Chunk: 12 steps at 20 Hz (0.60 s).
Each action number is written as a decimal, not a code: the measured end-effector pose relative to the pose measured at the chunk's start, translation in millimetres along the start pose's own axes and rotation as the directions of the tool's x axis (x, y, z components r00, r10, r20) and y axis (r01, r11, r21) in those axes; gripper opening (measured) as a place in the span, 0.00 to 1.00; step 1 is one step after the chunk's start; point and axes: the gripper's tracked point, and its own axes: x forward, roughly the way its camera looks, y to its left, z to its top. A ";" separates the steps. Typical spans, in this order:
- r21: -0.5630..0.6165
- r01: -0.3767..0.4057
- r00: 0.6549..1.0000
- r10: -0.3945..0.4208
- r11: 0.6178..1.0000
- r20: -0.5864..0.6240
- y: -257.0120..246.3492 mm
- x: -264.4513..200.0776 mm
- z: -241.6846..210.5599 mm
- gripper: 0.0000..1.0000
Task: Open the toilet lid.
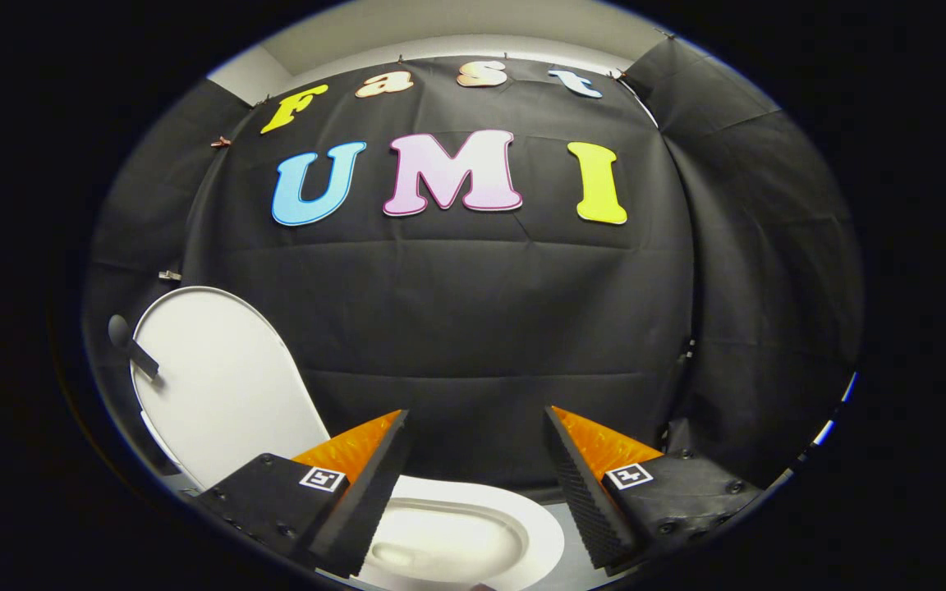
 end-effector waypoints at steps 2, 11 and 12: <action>0.001 -0.001 1.000 0.001 1.000 -0.001 -0.7 -0.2 -0.4 0.99; 0.026 0.004 1.000 -0.004 1.000 -0.021 -5.9 2.4 -4.3 0.99; 0.026 0.004 1.000 -0.004 1.000 -0.021 -5.9 2.3 -5.1 0.99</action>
